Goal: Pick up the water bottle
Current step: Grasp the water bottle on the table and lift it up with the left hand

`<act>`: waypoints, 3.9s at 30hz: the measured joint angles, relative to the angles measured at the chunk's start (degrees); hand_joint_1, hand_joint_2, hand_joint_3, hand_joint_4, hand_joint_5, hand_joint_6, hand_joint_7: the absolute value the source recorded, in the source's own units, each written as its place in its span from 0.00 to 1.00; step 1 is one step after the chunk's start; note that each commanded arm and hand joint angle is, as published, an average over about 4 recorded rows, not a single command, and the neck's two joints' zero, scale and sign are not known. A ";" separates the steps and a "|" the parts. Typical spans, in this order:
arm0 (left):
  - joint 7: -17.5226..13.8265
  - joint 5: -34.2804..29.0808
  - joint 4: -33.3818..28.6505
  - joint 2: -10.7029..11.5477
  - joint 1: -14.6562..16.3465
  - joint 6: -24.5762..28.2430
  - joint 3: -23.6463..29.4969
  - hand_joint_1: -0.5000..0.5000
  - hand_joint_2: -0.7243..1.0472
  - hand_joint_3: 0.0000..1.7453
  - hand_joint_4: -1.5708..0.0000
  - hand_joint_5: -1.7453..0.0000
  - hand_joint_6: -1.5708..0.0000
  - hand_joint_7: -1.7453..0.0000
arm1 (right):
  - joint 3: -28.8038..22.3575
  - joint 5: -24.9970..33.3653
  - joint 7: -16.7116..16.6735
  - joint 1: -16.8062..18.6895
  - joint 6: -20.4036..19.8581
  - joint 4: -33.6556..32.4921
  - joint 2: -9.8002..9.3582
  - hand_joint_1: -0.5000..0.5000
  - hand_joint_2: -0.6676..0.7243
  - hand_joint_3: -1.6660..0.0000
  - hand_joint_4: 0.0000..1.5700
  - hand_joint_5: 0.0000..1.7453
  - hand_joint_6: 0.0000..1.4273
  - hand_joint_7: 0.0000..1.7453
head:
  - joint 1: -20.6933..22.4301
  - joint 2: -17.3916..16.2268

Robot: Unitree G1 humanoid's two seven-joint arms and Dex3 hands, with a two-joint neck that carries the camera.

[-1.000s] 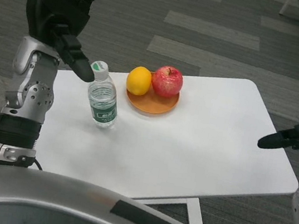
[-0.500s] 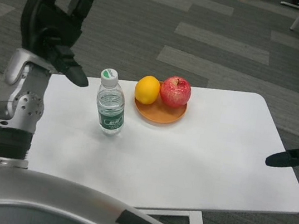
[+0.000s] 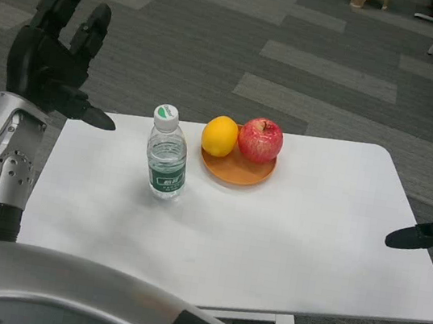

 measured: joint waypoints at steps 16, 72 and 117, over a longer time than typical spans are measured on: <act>-2.27 11.96 8.35 -0.87 1.82 0.92 -6.43 0.00 0.40 0.03 1.00 1.00 1.00 0.88 | 0.24 0.01 0.00 -0.02 0.00 0.15 0.00 0.25 1.00 1.00 0.00 0.00 0.00 0.00 | -0.32 1.35; -4.06 13.08 34.24 1.33 -3.95 -6.89 -24.72 0.05 0.25 0.05 1.00 1.00 1.00 0.86 | 0.81 0.37 0.00 0.58 0.00 -0.07 0.03 0.25 1.00 1.00 0.00 0.00 0.00 0.00 | 0.58 1.79; -5.49 1.87 38.40 1.28 -5.41 -14.57 -27.07 0.64 0.95 0.25 0.84 0.00 0.84 0.04 | 0.80 0.37 -0.04 0.63 -0.01 -0.08 0.13 0.25 1.00 1.00 0.00 0.00 0.00 0.00 | 1.43 0.74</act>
